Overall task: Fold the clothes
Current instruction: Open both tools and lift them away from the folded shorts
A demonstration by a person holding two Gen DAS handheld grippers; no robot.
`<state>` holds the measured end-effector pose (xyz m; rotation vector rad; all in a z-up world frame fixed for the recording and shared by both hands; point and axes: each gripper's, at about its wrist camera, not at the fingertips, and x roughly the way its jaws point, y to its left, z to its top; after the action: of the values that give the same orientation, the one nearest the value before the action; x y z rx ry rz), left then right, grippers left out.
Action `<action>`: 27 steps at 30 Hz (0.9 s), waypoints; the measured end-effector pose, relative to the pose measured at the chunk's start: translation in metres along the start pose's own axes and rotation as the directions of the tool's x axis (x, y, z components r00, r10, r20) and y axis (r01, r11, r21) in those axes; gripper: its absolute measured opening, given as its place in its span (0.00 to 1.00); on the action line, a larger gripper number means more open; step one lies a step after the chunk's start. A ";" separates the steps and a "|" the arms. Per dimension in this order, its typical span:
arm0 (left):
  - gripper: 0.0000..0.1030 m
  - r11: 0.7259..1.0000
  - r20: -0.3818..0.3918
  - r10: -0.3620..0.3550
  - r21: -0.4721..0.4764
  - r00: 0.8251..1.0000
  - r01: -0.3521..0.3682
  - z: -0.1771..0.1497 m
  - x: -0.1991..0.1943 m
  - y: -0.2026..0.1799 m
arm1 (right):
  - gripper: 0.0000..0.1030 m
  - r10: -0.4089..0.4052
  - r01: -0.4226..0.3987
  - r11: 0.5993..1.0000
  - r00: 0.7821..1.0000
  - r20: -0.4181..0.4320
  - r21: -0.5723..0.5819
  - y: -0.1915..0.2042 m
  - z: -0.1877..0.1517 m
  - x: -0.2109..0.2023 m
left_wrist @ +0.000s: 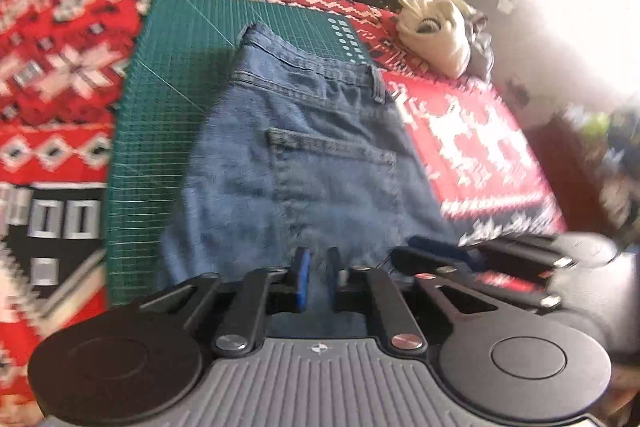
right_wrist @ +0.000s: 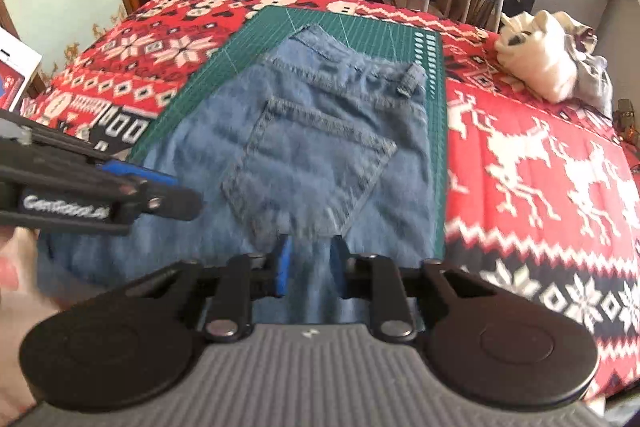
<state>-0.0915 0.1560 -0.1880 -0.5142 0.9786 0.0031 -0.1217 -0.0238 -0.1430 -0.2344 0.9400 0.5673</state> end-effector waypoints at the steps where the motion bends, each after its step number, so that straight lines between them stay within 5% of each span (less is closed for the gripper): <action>1: 0.06 1.000 -0.005 -0.010 -0.018 1.000 0.010 0.002 0.005 0.002 | 0.12 0.002 -0.002 1.000 1.000 0.003 0.007 0.000 0.005 0.005; 7: 0.05 0.999 -0.066 -0.007 -0.051 0.998 0.004 -0.004 0.024 0.011 | 0.07 0.025 -0.025 0.999 1.000 0.003 0.041 0.002 0.021 0.034; 18: 0.06 1.000 -0.093 0.016 -0.001 0.996 -0.016 -0.023 -0.005 0.017 | 0.08 0.028 -0.028 1.000 0.998 -0.061 0.013 -0.001 -0.022 0.012; 20: 0.20 0.999 -0.094 0.043 0.021 0.995 -0.041 -0.025 -0.008 0.017 | 0.11 0.029 -0.027 0.999 0.998 -0.057 0.028 -0.006 -0.024 0.002; 22: 0.29 0.997 -0.096 0.074 0.045 0.993 -0.070 -0.026 -0.008 0.015 | 0.30 0.021 -0.019 0.999 0.998 -0.056 0.038 -0.010 -0.024 -0.003; 24: 0.33 0.993 -0.095 0.102 0.075 0.990 -0.095 -0.028 -0.008 0.012 | 0.34 0.014 -0.011 0.999 0.998 -0.069 0.050 -0.015 -0.024 -0.002; 27: 0.54 0.979 -0.075 0.147 0.152 0.986 -0.134 -0.033 -0.012 0.000 | 0.43 -0.010 0.014 0.999 0.996 -0.084 0.041 -0.017 -0.022 0.001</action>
<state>-0.1244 0.1451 -0.1931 -0.3110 1.0895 0.0357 -0.1273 -0.0467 -0.1580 -0.2282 1.0302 0.5296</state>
